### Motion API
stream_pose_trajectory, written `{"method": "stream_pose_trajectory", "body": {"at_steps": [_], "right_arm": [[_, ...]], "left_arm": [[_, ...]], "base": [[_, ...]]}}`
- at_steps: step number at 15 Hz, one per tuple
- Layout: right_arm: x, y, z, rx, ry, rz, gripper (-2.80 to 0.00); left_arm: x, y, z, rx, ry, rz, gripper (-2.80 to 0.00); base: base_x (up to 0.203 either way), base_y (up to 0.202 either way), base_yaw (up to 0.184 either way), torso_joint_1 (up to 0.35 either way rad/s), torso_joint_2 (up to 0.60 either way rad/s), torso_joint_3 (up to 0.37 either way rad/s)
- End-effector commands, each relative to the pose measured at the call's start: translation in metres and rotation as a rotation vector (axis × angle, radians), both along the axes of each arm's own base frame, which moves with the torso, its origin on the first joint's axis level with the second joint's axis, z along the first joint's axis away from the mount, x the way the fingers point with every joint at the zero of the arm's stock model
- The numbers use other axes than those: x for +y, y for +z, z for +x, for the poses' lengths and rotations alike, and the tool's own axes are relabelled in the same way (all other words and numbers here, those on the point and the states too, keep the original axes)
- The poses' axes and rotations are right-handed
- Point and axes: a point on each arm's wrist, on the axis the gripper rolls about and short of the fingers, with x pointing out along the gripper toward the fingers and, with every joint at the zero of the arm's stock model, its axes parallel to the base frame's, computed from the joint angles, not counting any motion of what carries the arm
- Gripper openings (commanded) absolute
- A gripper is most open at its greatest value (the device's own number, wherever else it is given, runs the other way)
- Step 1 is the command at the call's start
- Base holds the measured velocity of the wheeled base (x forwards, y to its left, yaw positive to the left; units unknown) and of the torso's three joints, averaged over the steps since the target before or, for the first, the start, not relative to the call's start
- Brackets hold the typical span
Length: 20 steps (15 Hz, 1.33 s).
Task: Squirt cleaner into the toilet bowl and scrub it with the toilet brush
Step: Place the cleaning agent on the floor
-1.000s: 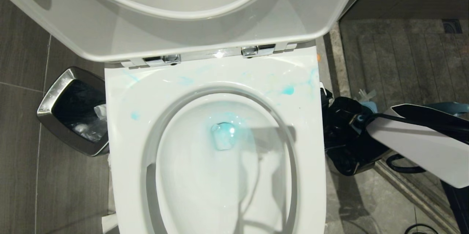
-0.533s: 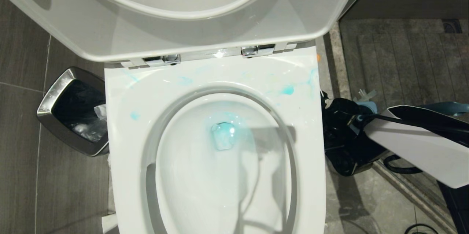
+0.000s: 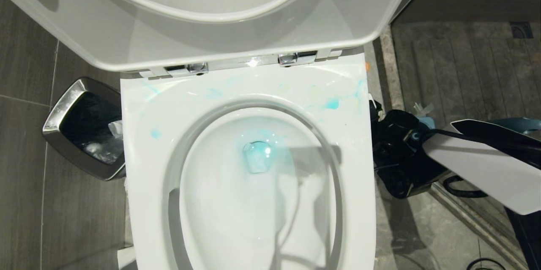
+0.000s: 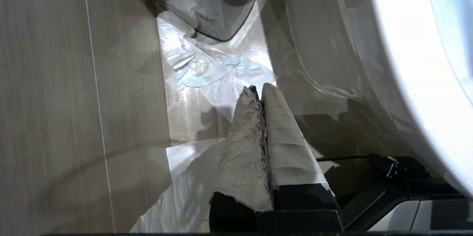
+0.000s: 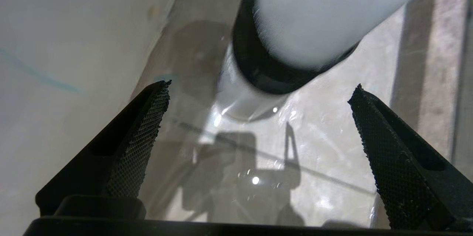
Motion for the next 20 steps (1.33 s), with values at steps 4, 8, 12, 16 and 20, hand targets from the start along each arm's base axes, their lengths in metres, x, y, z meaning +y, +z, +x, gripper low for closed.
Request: {"method": "stream_pose_trajectory", "body": {"at_steps": [4, 8, 12, 16, 20], "right_arm": [[0.003, 0.003, 0.015, -0.063, 0.011, 0.01, 0.0], [0.006, -0.002, 0.018, -0.062, 0.025, 0.009, 0.0], [0.009, -0.003, 0.017, -0.061, 0.051, 0.009, 0.0], [0.018, -0.006, 0.015, -0.061, 0.088, 0.005, 0.0], [0.02, -0.007, 0.014, -0.061, 0.09, 0.005, 0.0]], "left_arm": [[0.0, 0.0, 0.0, 0.002, 0.0, 0.0, -2.8], [0.0, 0.0, 0.0, 0.002, -0.002, 0.018, -2.8], [0.0, 0.0, 0.0, 0.002, -0.001, 0.018, -2.8], [0.0, 0.0, 0.0, 0.003, -0.002, 0.015, -2.8], [0.0, 0.0, 0.0, 0.003, -0.001, 0.015, -2.8]], "base": [[0.0, 0.0, 0.0, 0.0, 0.0, 0.0], [0.0, 0.0, 0.0, 0.0, 0.0, 0.0], [0.0, 0.0, 0.0, 0.0, 0.0, 0.0], [0.0, 0.0, 0.0, 0.0, 0.0, 0.0], [0.0, 0.0, 0.0, 0.0, 0.0, 0.0]]}}
